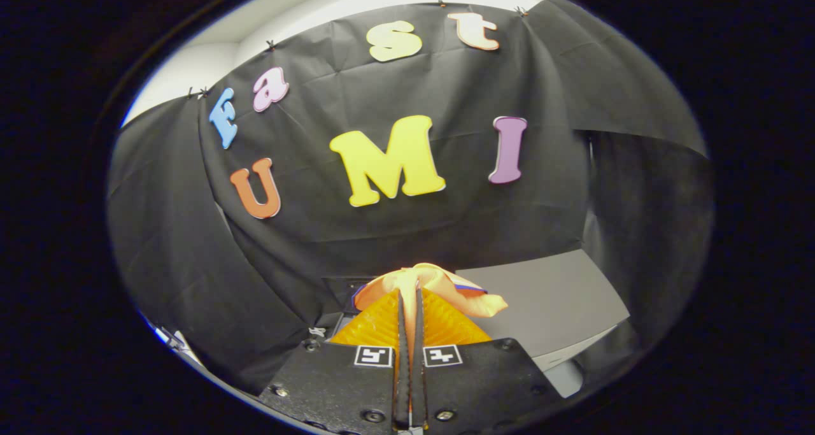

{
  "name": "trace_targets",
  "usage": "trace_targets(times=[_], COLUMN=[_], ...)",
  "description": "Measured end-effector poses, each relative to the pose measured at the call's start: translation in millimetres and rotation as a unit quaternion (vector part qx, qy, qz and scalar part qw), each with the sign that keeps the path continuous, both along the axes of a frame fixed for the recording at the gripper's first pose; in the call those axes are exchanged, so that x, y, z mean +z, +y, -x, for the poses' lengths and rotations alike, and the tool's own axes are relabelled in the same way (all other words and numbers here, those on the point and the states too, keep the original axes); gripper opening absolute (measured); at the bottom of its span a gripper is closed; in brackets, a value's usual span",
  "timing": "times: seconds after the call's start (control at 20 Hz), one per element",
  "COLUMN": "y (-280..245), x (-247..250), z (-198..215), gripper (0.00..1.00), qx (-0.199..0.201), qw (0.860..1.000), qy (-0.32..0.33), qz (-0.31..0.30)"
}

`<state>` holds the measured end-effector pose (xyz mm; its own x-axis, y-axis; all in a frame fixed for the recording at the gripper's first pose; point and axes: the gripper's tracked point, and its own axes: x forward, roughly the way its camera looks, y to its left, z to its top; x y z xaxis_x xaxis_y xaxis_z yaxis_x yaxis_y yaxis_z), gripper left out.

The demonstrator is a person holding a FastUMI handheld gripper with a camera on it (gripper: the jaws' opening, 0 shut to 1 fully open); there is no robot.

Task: Put the clothes into the washing machine and then close the washing machine lid.

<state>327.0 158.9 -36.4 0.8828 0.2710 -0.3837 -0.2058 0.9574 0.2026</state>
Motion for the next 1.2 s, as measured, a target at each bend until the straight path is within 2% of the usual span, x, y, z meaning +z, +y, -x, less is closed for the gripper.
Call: trace_targets(times=[0.5,0.8,1.2], y=[100,137,173], x=[-44,-99,-187], z=[-57,-95,-125], gripper=[0.05,0.05,0.05], qx=[0.08,0.099,0.114], qw=[0.996,0.992,0.981], qy=[0.038,0.083,0.156], qz=[-0.002,0.009,0.023])
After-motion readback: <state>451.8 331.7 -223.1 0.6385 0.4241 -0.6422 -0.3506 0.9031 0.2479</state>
